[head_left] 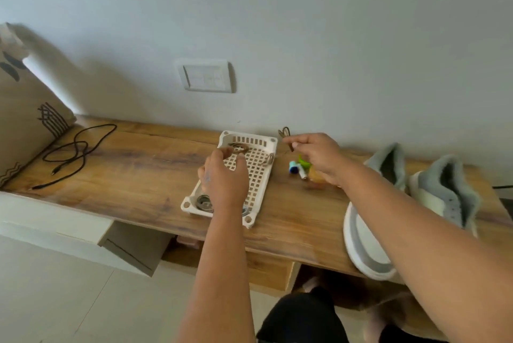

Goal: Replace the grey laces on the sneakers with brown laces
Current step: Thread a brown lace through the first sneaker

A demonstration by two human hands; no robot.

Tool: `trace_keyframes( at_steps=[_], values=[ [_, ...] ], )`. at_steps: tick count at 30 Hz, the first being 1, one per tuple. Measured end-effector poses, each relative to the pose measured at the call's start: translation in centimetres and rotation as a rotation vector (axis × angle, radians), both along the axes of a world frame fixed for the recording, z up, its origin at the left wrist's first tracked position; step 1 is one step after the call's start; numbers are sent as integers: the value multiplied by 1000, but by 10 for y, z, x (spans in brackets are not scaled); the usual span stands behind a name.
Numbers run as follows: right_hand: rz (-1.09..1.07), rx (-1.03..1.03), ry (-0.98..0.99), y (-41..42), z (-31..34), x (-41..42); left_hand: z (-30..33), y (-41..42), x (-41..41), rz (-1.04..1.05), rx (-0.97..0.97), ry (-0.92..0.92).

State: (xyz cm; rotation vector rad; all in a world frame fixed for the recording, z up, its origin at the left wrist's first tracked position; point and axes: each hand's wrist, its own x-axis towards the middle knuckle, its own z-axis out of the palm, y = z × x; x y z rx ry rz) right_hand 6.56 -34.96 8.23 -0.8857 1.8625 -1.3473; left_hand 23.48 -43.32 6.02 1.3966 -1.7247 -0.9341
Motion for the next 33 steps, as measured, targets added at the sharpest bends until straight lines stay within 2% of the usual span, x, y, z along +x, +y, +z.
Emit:
trace_keyframes(
  at_steps=[3, 6, 11, 16, 20, 22, 24, 29, 33],
  values=[
    [-57, -198, -293, 70, 25, 1, 21, 37, -21, -164, -32, 81],
    [-134, -358, -461, 138, 45, 9, 44, 87, -45, -395, -41, 104],
    [-295, -503, -497, 214, 58, 29, 61, 183, -69, -723, 157, 228],
    [-488, -486, -531, 261, 37, 23, 33, 227, -76, -1004, 259, 121],
    [-472, -388, -594, 266, 23, 13, 15, 229, -81, -1020, 179, -18],
    [-437, -294, -496, 260, 22, 11, 13, 228, -81, -1000, 102, -67],
    [-439, -256, -421, 255, 21, 9, 14, 225, -84, -997, 103, -52],
    [-445, -317, -444, 250, 19, -1, 22, 219, -93, -948, 530, 168],
    [-400, -288, -433, 248, 16, -9, 17, 213, -96, -914, 602, 214]
  ],
)
